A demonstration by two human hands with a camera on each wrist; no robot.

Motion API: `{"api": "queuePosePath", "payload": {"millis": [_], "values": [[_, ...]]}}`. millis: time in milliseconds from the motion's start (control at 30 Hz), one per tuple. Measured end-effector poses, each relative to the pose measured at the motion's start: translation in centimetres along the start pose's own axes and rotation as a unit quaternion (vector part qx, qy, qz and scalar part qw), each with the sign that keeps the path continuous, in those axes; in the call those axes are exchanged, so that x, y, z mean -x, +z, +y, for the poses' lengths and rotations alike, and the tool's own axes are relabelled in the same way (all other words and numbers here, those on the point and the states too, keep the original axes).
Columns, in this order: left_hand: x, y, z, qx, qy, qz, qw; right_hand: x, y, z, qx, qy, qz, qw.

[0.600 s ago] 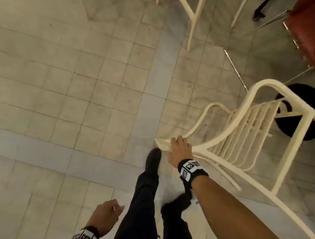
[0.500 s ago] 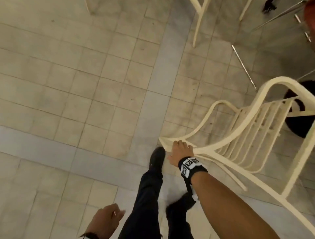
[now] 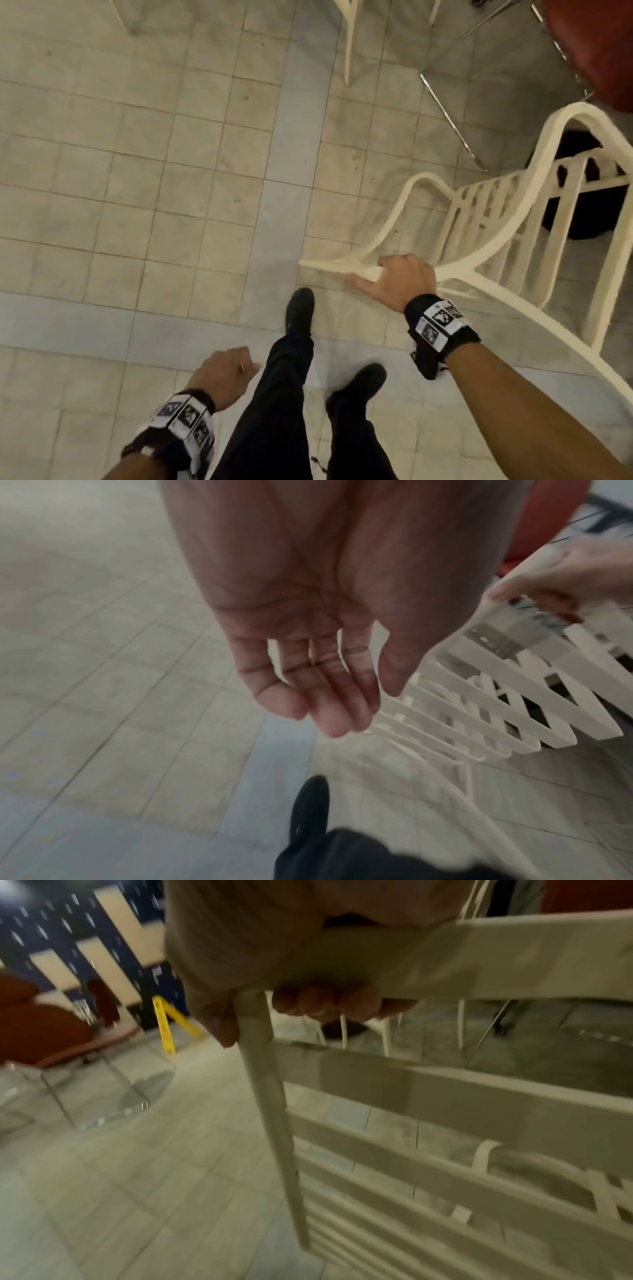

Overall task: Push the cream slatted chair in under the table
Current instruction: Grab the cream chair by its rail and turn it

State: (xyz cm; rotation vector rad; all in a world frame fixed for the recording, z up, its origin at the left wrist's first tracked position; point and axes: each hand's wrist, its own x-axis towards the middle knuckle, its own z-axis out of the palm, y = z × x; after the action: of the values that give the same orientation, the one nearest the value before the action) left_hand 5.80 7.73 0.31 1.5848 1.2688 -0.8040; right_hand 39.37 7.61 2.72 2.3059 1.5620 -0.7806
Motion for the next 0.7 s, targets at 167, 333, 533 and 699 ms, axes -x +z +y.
{"api": "queuePosePath", "payload": {"millis": [167, 333, 533, 699], "values": [[-1.7, -4.7, 12.4, -0.060, 0.111, 0.064, 0.990, 12.0, -9.0, 10.8, -0.128, -0.016, 0.134, 0.983], [-0.6, -4.7, 26.4, -0.149, 0.276, 0.172, 0.934, 25.5, -10.9, 19.5, -0.212, 0.010, 0.133, 0.968], [1.2, 3.0, 38.1, -0.353, 0.341, 0.097, 0.866, 38.1, -5.6, 27.5, -0.241, 0.092, 0.178, 0.950], [1.8, 7.2, 40.2, -0.327, 0.285, 0.000, 0.901, 44.5, -3.2, 32.1, -0.271, 0.135, 0.183, 0.935]]}}
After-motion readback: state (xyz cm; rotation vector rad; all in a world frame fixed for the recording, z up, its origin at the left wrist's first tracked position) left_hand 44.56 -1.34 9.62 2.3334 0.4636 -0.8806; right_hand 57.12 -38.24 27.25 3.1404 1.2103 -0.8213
